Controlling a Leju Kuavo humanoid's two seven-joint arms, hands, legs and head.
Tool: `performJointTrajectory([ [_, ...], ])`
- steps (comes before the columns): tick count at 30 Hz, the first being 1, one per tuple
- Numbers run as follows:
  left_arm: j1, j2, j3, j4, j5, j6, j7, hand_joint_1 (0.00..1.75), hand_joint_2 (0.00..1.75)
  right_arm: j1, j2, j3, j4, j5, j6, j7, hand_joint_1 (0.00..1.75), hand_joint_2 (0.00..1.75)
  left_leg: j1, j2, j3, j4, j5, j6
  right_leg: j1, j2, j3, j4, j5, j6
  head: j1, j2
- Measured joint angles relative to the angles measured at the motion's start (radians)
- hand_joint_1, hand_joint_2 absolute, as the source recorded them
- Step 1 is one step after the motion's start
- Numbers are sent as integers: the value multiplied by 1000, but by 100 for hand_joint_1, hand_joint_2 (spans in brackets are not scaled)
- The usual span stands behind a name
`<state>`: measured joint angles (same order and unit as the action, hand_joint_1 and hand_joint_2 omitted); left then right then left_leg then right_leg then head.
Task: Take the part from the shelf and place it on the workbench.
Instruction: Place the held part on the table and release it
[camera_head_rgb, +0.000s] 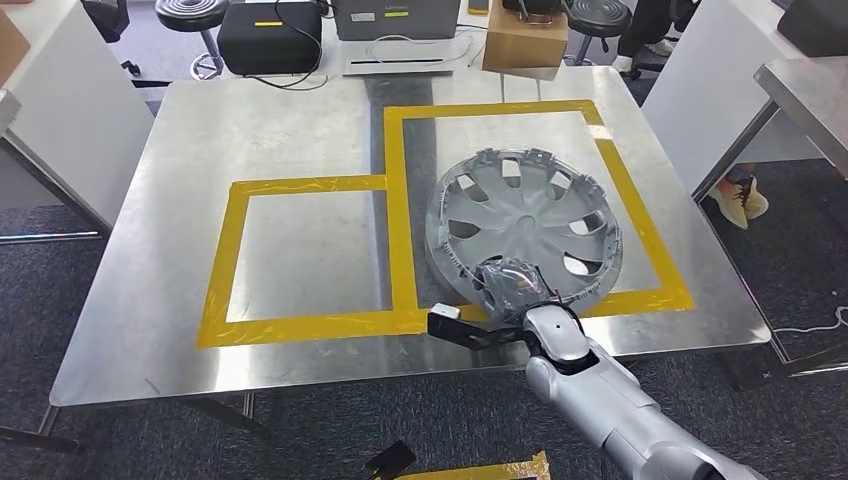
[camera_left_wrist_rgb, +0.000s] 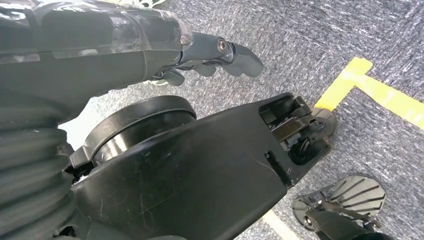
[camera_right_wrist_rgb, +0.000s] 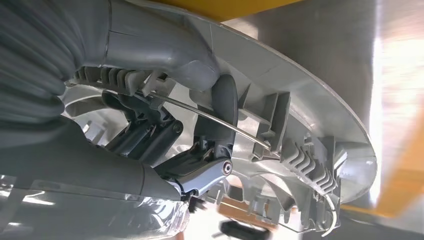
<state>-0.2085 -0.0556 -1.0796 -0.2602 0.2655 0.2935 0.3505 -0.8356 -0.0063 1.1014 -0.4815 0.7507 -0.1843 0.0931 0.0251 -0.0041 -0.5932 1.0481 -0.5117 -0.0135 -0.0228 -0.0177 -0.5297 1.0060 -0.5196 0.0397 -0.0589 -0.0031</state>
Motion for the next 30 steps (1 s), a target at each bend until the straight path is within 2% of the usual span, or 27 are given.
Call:
performJointTrajectory([
  [5, 1, 0, 0, 0, -8, -17, 0, 0, 175, -2, -28, -8, 8, -7, 3, -2, 175, 175, 0, 1, 0, 0, 0, 0, 0, 0, 1, -1, 0, 0, 0, 0],
  [9, 0, 0, 0, 0, -10, -30, 0, 0, 175, -1, -33, -11, 10, -5, 5, -2, 0, 175, 0, 2, 0, 0, 0, 0, 0, 0, 1, -1, 0, 0, 0, 0],
  [30, 0, -3, 0, 0, -26, -20, 0, 0, 175, 2, -43, -25, 10, -15, -17, 0, 0, 175, 0, 4, 5, 0, 0, 0, 0, 1, 5, -1, 0, 0, 0, 0],
])
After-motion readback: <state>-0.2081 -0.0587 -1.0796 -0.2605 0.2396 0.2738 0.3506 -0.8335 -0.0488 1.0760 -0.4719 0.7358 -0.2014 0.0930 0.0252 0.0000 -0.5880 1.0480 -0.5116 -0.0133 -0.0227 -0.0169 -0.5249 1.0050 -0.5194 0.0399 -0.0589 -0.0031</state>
